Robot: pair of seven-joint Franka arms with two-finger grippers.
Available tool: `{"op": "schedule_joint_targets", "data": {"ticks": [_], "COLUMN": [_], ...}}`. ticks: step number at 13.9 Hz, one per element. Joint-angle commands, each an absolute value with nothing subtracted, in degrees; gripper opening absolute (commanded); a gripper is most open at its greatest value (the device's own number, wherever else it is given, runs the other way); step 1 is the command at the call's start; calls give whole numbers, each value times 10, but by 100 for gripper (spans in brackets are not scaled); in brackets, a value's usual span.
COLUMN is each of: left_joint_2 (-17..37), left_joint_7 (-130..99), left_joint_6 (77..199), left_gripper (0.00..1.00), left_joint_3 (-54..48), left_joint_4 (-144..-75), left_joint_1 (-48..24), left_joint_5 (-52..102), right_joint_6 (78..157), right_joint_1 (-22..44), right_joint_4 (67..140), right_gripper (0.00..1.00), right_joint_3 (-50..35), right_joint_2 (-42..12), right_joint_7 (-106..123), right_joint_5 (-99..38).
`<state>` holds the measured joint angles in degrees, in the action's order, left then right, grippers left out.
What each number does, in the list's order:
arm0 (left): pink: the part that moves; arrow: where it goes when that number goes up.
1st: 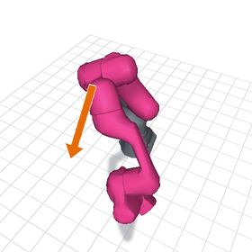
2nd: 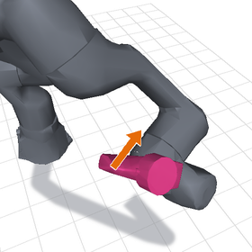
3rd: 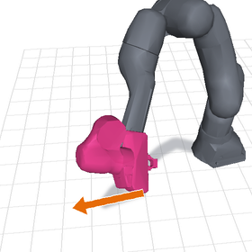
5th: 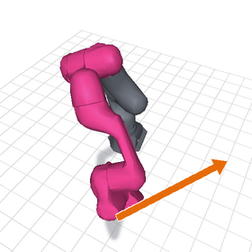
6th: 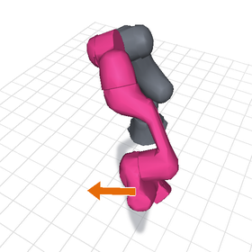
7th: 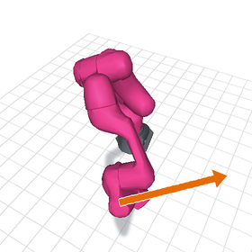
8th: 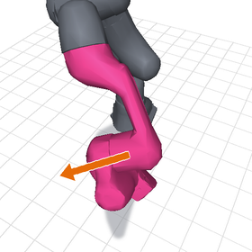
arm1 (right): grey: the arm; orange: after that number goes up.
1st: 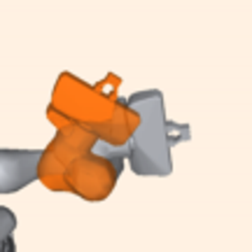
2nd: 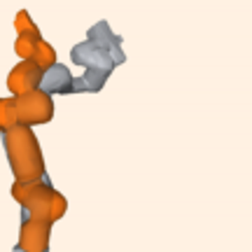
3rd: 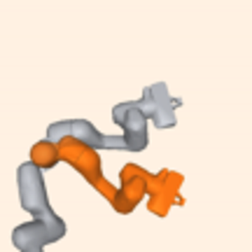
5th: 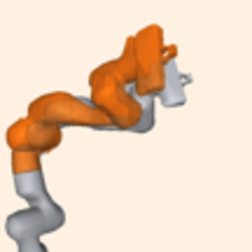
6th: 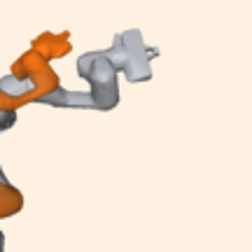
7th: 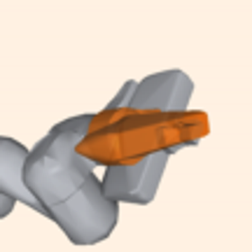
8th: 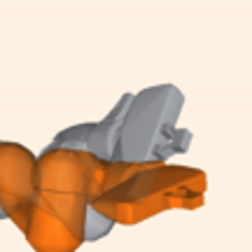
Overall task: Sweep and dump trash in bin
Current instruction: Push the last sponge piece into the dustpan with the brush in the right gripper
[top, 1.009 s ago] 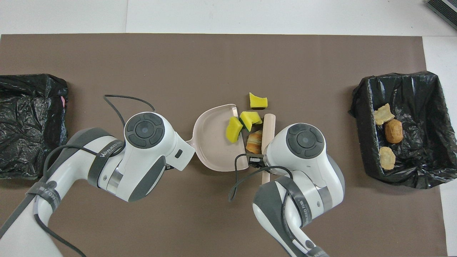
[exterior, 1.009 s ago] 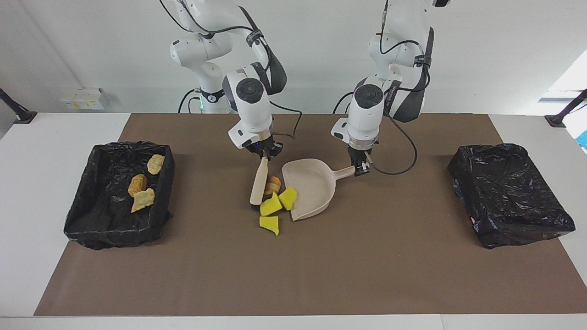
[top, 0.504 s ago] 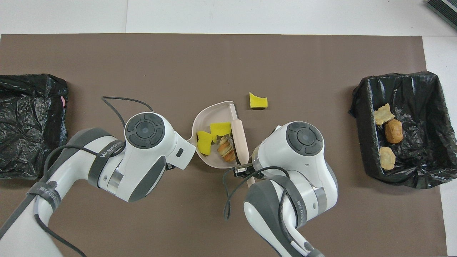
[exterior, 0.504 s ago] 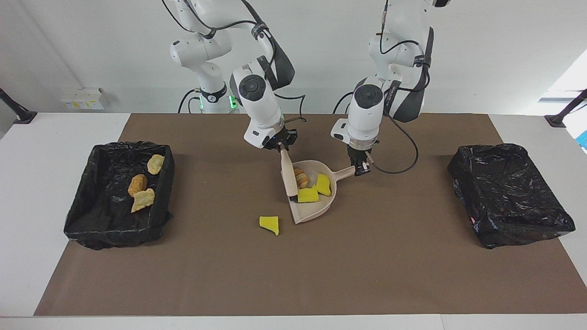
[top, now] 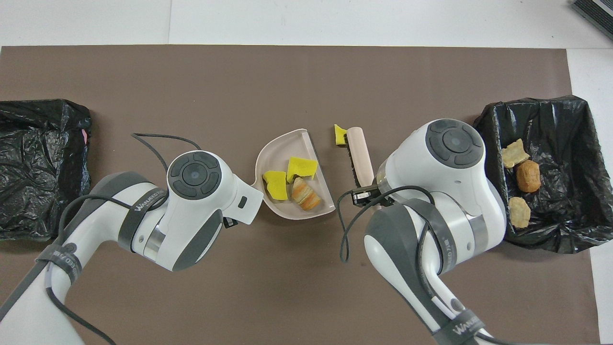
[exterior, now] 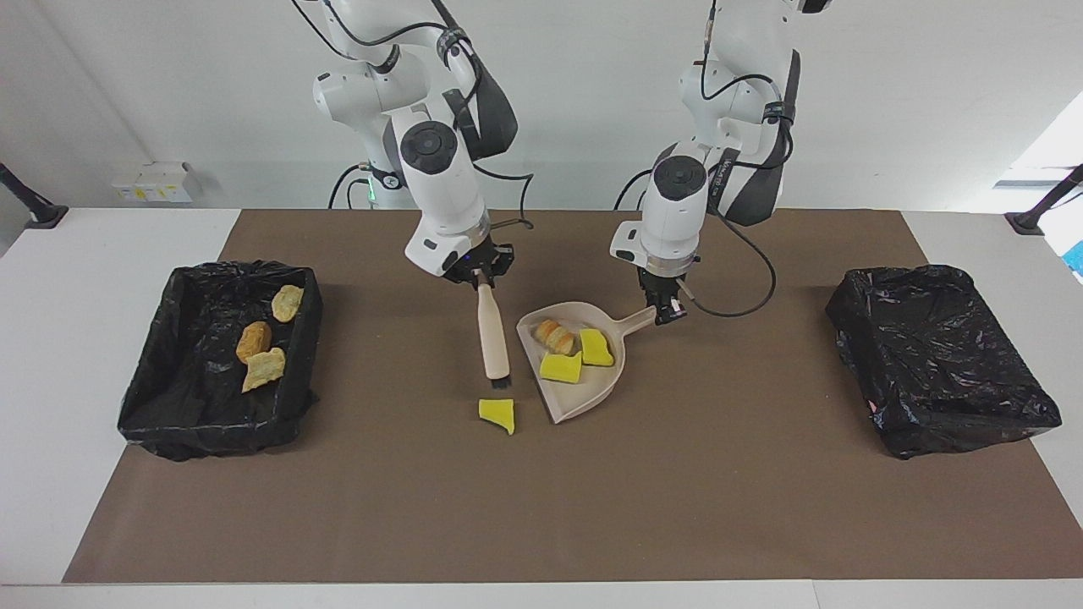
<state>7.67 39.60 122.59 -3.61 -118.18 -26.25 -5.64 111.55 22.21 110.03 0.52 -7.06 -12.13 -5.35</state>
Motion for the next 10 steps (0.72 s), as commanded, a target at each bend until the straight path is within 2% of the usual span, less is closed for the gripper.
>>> {"op": "schedule_joint_targets", "data": {"ticks": [1, 4, 6, 10], "left_joint_2": [73, 72, 70, 70], "left_joint_7": [376, 360, 330, 329], "left_joint_6": [1225, 1225, 1226, 1225], "left_gripper": [0, 0, 0, 0], "left_joint_3": [-29, -29, -29, -29], "left_joint_4": [-1184, -1186, -1187, -1187], "left_joint_1": [-271, -271, -271, -270], "left_joint_5": [-65, -64, -63, -61], "right_joint_6": [1138, 1214, 1215, 1193], "right_joint_1": [190, 174, 185, 228], "right_joint_4": [1085, 1079, 1059, 1076], "right_gripper": [0, 0, 0, 0], "right_joint_3": [-1, -1, -5, -31], "right_joint_2": [-97, -154, -183, -168], "right_joint_7": [-97, -69, -34, 20], "right_joint_5": [-6, 25, 34, 20]}}
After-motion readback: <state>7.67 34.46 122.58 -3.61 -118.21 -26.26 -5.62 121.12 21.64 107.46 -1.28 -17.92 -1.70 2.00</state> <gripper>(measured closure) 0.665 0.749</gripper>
